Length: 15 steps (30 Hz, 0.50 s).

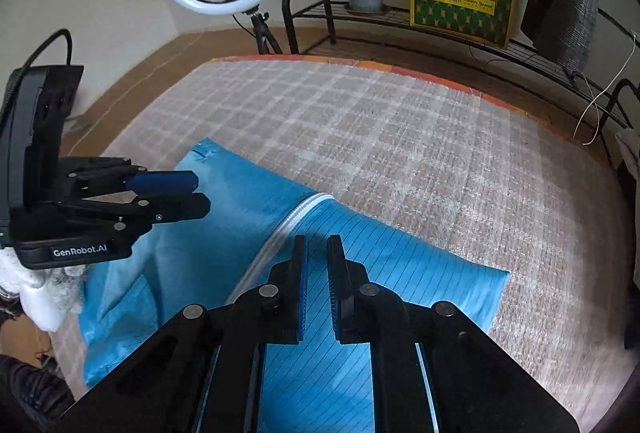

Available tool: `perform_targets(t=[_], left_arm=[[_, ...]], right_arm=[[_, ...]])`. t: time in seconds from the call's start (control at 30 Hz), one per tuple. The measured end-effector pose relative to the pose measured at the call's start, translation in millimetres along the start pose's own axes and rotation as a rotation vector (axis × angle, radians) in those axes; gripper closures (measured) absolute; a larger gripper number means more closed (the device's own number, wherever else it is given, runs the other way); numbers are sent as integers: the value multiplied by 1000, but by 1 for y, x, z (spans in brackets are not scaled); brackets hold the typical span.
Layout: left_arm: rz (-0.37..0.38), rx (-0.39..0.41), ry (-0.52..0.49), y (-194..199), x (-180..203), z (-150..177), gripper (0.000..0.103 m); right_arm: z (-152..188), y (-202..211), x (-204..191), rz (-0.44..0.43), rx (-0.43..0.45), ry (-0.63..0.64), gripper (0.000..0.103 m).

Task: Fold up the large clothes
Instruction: 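Grasp the coverall edge with the right gripper and pull it flat while the left gripper presses the body, then grasp the folded blue coverall edge with both grippers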

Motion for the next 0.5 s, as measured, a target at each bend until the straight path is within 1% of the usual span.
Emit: perform_targets(t=[0.07,0.13,0.27,0.33,0.43,0.5], left_arm=[[-17,-9,0,-9,1,4,71],[-27,-1,3,-12,0,6,71],[-53,7,-15,-19,2,12,71],[-55,14,-15,-22,3,14,71],[-54,17,-11,-22,2,13,71],[-63,19,-15,-16,1,13,71]], right_arm=[[4,-13,8,11,-28,-3,93],[9,-18,14,21,-41,-3,94],[13,-26,23,4,-45,-35,95],[13,-27,23,17,-34,-15,95],[13,-25,20,22,-46,-8,95],[12,-15,17,23,-36,-10,95]])
Point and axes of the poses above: each gripper's, at about its wrist camera, not at the fingertips, and y roughly against the way its jaws point, x to its right, z to its underside, the point moved 4 cm from there along -y, roughly the way its jaws point, and after that the axes turned 14 degrees about -z, right-handed, at the moved point
